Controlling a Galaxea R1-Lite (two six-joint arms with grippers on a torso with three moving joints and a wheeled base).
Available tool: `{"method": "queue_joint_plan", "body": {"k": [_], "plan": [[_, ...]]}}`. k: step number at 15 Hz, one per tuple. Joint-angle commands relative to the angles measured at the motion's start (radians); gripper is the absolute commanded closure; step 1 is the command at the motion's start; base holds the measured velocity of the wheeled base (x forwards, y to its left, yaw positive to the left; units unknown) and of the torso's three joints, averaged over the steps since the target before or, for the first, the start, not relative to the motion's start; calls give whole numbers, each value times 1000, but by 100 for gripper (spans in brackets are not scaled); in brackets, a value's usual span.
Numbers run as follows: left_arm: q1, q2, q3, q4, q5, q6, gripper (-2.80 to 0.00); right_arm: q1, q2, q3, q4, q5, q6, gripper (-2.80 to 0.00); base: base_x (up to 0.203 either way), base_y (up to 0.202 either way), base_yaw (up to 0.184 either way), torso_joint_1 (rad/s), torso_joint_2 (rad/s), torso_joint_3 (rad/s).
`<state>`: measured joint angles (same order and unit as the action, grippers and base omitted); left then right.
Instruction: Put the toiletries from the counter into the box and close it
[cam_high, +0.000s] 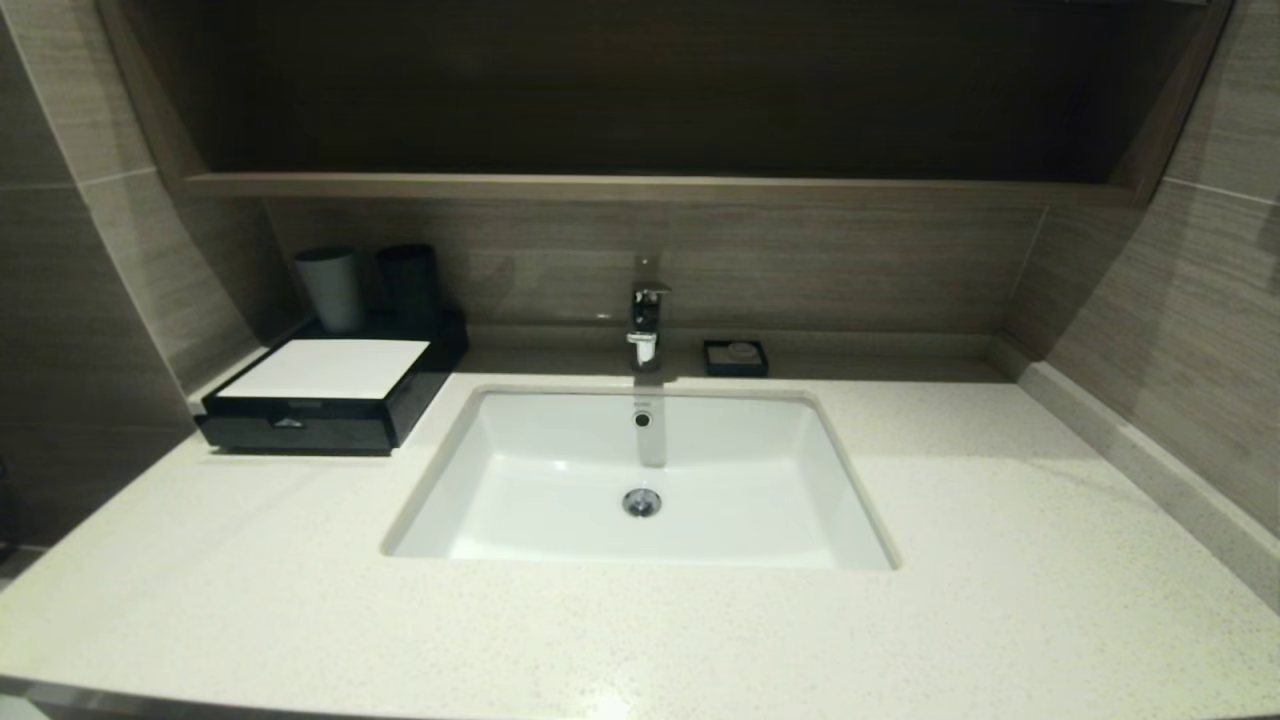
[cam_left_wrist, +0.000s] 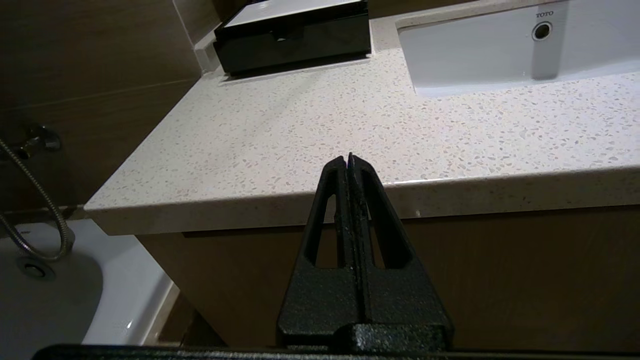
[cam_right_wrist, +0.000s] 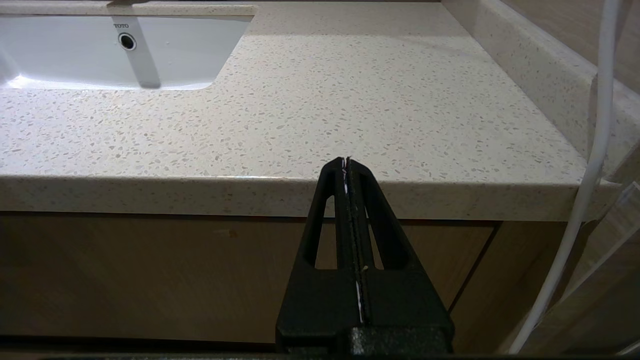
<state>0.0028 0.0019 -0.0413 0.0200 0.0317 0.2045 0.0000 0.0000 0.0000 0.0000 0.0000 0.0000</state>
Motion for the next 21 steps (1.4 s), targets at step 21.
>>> {"method": "queue_joint_plan", "body": {"k": [21], "plan": [[0,0,61,-56,-59,-129,0,0,0,0,0,0,0,0,0,0,0,0,0,0]]}}
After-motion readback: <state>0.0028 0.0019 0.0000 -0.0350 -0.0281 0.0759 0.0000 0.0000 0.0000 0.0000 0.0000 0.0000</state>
